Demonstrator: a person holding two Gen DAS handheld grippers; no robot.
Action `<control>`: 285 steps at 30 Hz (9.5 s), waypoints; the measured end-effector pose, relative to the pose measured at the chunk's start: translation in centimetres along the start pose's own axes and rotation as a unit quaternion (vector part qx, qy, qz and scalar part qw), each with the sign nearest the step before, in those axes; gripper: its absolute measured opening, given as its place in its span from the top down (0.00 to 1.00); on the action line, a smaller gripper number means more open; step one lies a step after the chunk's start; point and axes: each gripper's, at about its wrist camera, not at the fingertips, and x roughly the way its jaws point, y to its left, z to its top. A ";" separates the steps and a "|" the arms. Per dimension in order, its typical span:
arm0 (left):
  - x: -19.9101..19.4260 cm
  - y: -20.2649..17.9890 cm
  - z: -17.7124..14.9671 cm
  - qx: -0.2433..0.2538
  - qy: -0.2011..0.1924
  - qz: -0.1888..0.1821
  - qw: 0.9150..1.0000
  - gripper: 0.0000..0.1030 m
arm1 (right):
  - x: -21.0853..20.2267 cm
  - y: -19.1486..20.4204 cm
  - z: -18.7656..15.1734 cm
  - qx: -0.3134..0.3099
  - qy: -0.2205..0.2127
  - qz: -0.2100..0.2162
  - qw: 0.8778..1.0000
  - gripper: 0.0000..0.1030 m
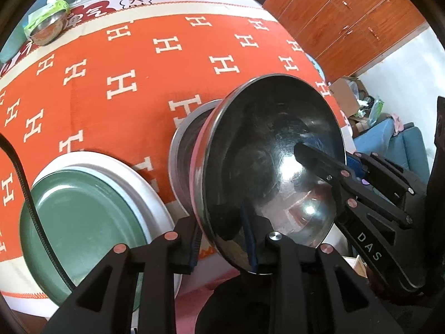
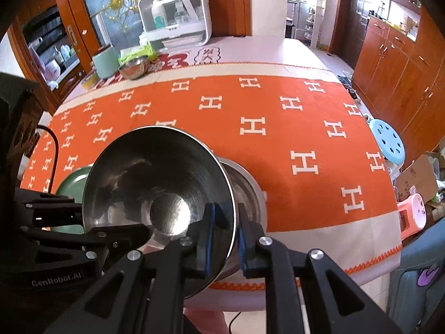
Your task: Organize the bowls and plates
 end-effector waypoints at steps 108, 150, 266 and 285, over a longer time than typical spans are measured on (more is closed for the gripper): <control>-24.3 34.7 19.4 -0.016 -0.169 0.136 0.976 0.27 | 3.7 22.1 32.1 0.056 -0.145 0.038 0.987 0.37; -2.4 45.9 26.9 -0.143 -0.154 -0.023 0.977 0.28 | 26.1 21.2 31.7 0.124 -0.111 0.072 0.983 0.37; -13.5 14.2 -2.7 0.047 -0.086 -0.032 0.995 0.86 | -3.0 14.3 1.8 0.192 -0.053 0.063 0.978 0.93; -7.7 4.0 -2.5 0.028 -0.069 -0.032 0.997 0.86 | -3.6 3.6 -1.4 0.187 -0.013 0.060 0.980 0.92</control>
